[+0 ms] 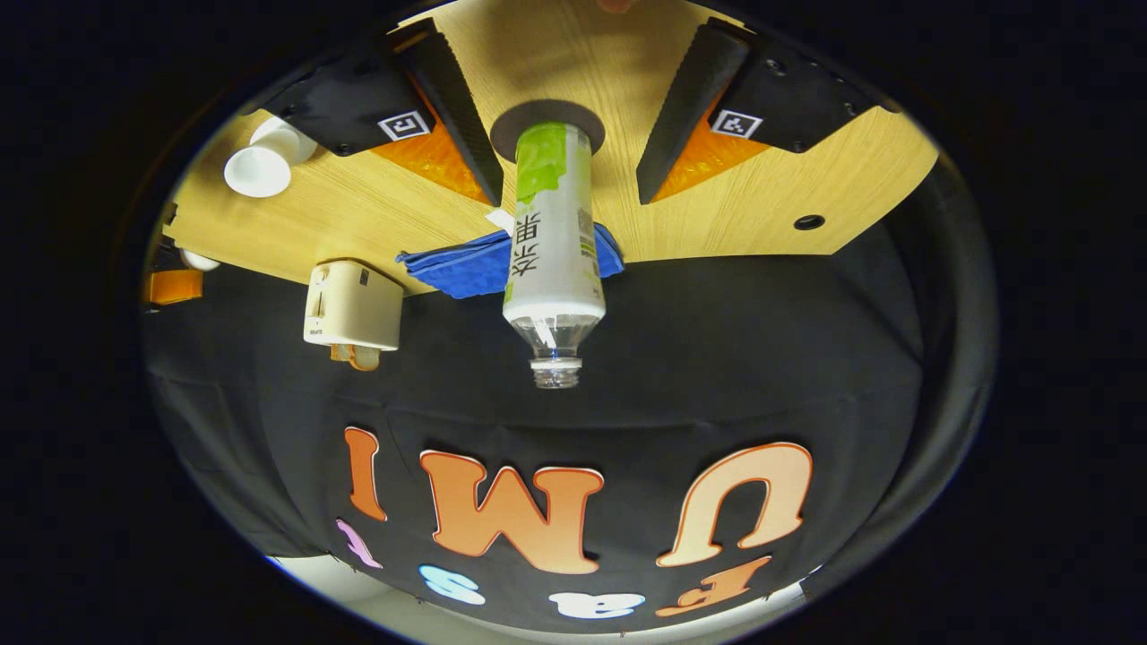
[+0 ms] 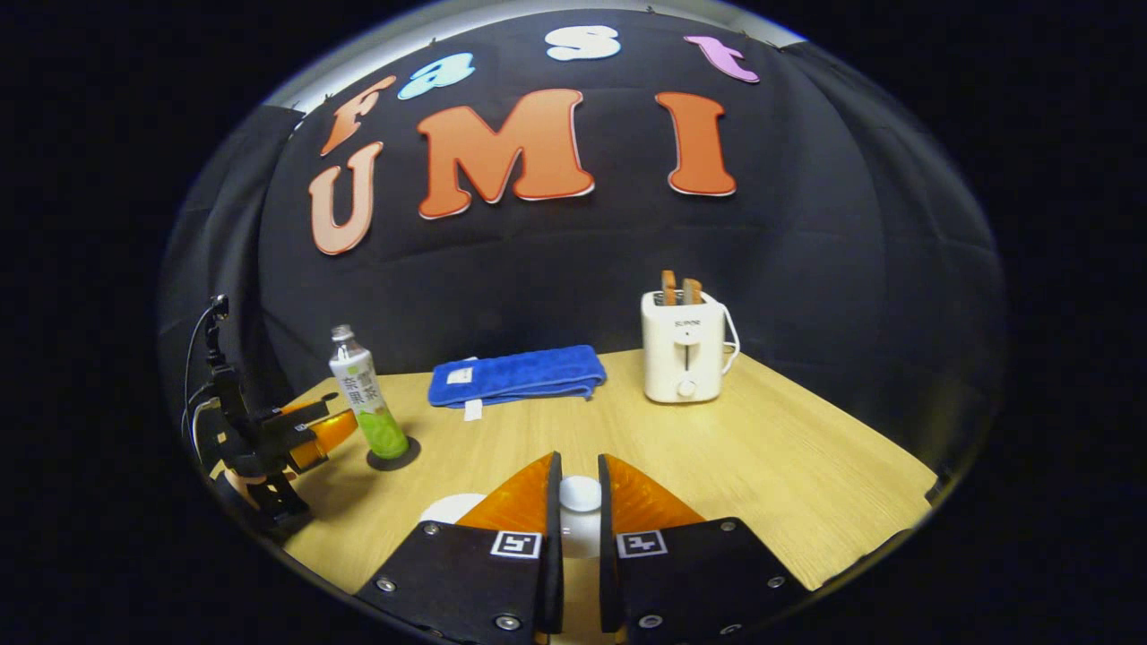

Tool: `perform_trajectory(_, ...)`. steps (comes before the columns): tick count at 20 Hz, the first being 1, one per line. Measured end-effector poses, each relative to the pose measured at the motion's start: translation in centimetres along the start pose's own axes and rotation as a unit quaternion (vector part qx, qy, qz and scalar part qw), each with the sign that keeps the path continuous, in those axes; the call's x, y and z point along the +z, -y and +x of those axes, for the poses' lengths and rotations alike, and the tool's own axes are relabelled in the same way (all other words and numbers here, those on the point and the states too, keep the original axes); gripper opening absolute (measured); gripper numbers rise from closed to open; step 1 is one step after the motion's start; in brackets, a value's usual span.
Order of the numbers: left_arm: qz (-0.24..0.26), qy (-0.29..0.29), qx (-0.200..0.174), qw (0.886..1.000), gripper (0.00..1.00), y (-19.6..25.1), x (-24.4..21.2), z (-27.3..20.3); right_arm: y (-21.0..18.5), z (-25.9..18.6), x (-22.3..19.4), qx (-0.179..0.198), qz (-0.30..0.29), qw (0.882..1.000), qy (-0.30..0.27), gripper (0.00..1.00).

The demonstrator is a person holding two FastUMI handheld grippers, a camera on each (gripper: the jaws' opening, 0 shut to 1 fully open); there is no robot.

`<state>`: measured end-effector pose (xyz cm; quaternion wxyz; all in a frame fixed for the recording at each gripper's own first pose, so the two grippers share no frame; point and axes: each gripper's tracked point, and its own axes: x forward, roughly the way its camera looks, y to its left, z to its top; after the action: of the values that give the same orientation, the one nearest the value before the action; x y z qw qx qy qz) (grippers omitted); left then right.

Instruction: Open the teacup lid with one hand, grasp the water bottle and pour water into the teacup with the other hand; after pouring, place the water bottle on the coaster and then close the teacup lid.

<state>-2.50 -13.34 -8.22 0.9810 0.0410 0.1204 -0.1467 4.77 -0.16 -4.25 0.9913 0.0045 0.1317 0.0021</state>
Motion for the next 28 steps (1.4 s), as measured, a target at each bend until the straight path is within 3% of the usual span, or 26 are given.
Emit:
perform_trajectory(7, -0.013, 0.040, 0.045, 0.998, 0.98, -2.5, 2.1, -6.5, -5.7, 2.4, -2.8, 0.060, -0.028, 0.997, -0.025, 0.16)
perform_trajectory(19, -0.035, 0.036, 0.072, 0.996, 0.98, -4.3, 1.2, -9.7, -7.6, 3.7, -6.3, 0.070, -0.066, 0.994, -0.055, 0.19)
perform_trajectory(23, -0.037, 0.041, 0.076, 0.996, 0.96, -4.4, 1.5, -9.9, -7.3, 3.2, -5.7, 0.069, -0.060, 0.995, -0.049, 0.27)
perform_trajectory(26, -0.036, 0.048, 0.078, 0.995, 0.98, -4.3, 2.1, -10.1, -7.0, 2.7, -4.2, 0.067, -0.051, 0.996, -0.029, 0.39)
perform_trajectory(27, -0.037, 0.049, 0.078, 0.995, 0.98, -4.2, 2.3, -10.3, -6.8, 2.4, -3.8, 0.066, -0.049, 0.996, -0.026, 0.39)
perform_trajectory(28, -0.036, 0.050, 0.078, 0.995, 0.98, -4.1, 2.5, -10.3, -6.5, 2.2, -3.5, 0.064, -0.047, 0.997, -0.024, 0.56)
